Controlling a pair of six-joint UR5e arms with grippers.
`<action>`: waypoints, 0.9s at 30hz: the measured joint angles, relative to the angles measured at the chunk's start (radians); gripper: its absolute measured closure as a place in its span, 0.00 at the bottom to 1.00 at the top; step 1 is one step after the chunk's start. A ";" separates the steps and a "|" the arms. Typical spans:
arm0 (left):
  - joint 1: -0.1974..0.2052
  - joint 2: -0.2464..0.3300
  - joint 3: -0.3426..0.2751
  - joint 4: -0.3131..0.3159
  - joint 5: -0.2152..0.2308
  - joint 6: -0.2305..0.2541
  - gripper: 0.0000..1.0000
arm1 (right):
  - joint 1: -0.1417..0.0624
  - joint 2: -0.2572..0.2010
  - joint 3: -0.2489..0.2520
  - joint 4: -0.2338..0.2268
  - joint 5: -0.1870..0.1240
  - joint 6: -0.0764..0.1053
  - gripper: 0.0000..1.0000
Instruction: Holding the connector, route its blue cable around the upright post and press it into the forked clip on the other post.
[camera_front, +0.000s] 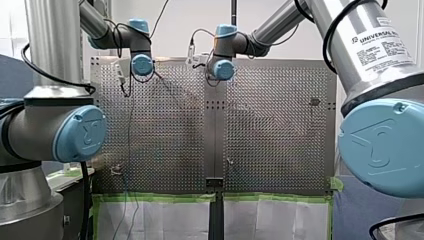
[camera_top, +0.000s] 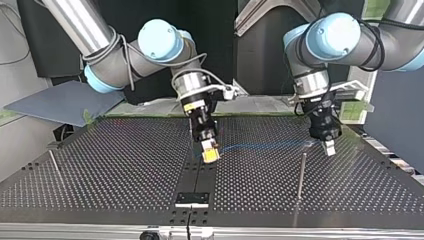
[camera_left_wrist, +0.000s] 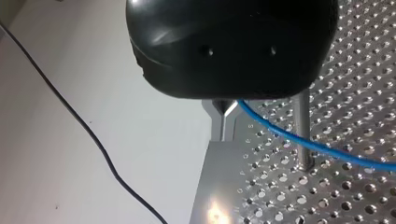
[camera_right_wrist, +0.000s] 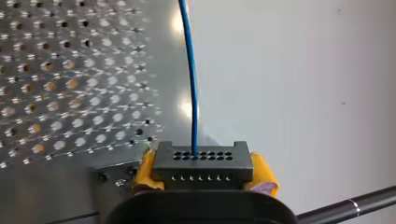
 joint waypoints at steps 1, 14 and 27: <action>0.004 -0.010 0.011 -0.003 0.005 -0.005 1.00 | -0.001 0.000 -0.002 0.000 0.000 0.002 1.00; 0.073 -0.107 0.111 -0.008 0.057 -0.071 1.00 | -0.004 0.000 -0.019 0.005 -0.003 0.005 1.00; 0.164 -0.142 0.115 0.033 0.173 -0.169 1.00 | -0.017 0.004 -0.020 -0.002 -0.002 0.007 1.00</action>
